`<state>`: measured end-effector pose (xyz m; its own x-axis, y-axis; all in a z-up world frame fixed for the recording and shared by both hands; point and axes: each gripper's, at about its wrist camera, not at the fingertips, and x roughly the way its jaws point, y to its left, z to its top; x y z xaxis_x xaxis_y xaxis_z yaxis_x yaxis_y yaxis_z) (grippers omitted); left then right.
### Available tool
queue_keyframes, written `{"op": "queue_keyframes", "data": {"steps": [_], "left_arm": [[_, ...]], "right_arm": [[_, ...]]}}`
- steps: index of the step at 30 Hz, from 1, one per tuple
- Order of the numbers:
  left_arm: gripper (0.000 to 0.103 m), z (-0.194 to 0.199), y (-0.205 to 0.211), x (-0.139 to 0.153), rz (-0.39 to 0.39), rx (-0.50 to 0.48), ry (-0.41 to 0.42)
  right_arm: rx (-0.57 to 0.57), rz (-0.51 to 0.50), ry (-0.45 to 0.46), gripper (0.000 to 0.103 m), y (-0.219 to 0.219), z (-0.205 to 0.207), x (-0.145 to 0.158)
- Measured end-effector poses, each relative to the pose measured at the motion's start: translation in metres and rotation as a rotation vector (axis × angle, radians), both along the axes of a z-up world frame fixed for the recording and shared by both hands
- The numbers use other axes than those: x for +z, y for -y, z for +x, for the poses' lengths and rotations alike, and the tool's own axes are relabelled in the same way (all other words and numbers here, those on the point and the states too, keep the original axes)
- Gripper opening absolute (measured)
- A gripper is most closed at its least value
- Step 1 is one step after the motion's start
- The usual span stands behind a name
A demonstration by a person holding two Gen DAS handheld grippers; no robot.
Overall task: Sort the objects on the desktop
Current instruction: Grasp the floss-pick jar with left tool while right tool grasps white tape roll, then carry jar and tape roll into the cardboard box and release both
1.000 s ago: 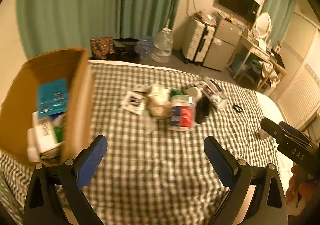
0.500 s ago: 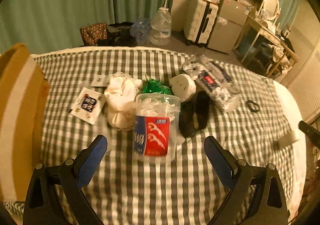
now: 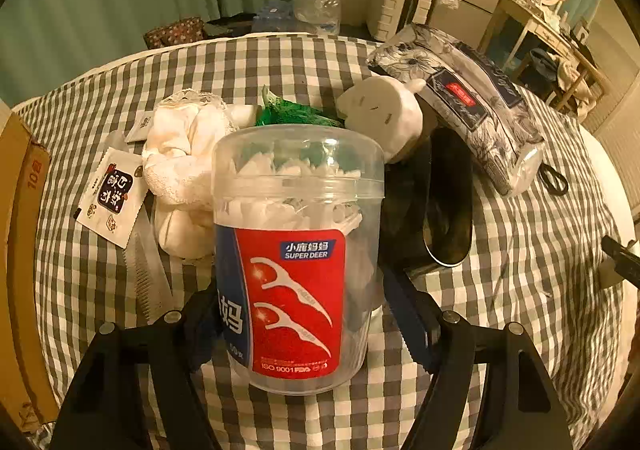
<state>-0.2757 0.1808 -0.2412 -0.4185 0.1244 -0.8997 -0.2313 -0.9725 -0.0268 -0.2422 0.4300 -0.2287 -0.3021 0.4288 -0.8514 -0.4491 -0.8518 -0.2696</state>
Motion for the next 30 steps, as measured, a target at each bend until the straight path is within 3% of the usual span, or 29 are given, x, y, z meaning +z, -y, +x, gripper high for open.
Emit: {"op": "queue_keyframes", "data": {"steps": [1, 5, 9, 11, 16, 20, 25, 30], "left_arm": [[0.068, 0.001, -0.001, 0.000, -0.011, -0.010, -0.005], [0.062, 0.009, 0.003, 0.009, -0.019, -0.028, -0.024], [0.062, 0.019, 0.016, 0.021, -0.015, -0.020, -0.010], [0.062, 0.025, 0.022, 0.031, -0.010, -0.023, -0.021], [0.062, 0.039, 0.040, 0.066, 0.020, -0.022, -0.068], [0.062, 0.053, 0.062, 0.110, 0.063, -0.008, -0.136], [0.062, 0.067, 0.095, 0.177, 0.127, 0.010, -0.271], [0.062, 0.093, 0.153, 0.246, 0.186, 0.035, -0.414]], "right_arm": [[-0.003, 0.002, 0.016, 0.086, -0.003, -0.001, -0.006], [-0.024, -0.043, 0.019, 0.085, -0.014, 0.004, -0.016], [-0.083, -0.213, -0.140, 0.084, -0.018, 0.030, 0.007], [-0.066, -0.201, -0.163, 0.084, -0.006, 0.038, 0.023], [0.050, -0.131, -0.231, 0.084, 0.051, 0.053, 0.082], [0.146, -0.120, -0.320, 0.084, 0.110, 0.060, 0.130], [0.281, -0.094, -0.411, 0.084, 0.187, 0.069, 0.185], [0.416, -0.163, -0.464, 0.084, 0.257, 0.071, 0.221]]}}
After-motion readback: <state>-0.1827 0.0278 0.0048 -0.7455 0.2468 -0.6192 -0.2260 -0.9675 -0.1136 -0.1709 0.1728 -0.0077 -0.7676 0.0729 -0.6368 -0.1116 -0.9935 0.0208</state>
